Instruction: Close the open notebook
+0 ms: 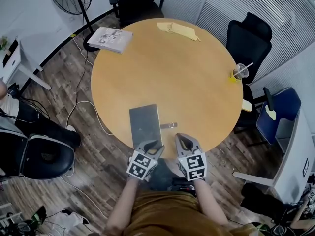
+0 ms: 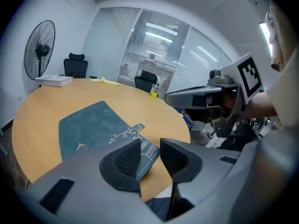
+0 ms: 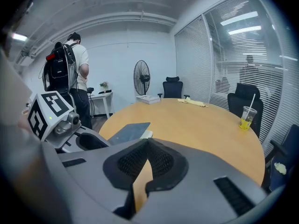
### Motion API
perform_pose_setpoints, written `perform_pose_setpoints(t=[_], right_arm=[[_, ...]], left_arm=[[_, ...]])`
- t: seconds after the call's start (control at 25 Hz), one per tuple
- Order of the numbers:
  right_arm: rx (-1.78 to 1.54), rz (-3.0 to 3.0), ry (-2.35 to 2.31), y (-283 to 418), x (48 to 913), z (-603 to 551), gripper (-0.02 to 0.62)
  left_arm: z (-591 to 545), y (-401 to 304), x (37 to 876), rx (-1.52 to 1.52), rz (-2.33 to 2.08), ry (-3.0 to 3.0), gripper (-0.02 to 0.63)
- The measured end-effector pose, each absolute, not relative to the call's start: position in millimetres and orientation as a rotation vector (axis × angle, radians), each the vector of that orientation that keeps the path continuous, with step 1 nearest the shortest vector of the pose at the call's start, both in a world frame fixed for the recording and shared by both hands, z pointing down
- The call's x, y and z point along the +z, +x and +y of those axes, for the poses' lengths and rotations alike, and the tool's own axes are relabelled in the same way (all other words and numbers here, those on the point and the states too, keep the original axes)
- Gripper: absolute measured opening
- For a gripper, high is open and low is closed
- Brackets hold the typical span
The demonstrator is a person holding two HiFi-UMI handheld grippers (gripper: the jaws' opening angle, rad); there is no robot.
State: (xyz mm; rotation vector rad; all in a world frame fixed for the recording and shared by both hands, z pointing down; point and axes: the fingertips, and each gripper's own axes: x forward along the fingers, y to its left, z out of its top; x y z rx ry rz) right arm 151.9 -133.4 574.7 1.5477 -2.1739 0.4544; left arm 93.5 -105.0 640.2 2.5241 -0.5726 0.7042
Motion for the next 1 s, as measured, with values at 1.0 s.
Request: perform_pose_setpoints(t=[1.0], right_arm=[[0.356, -2.259, 1.541, 130.3, 545.9, -122.2, 0.012]], left_arm=[[-127.5, 52.6, 592.3, 0.531, -0.882, 2.560, 0.143]])
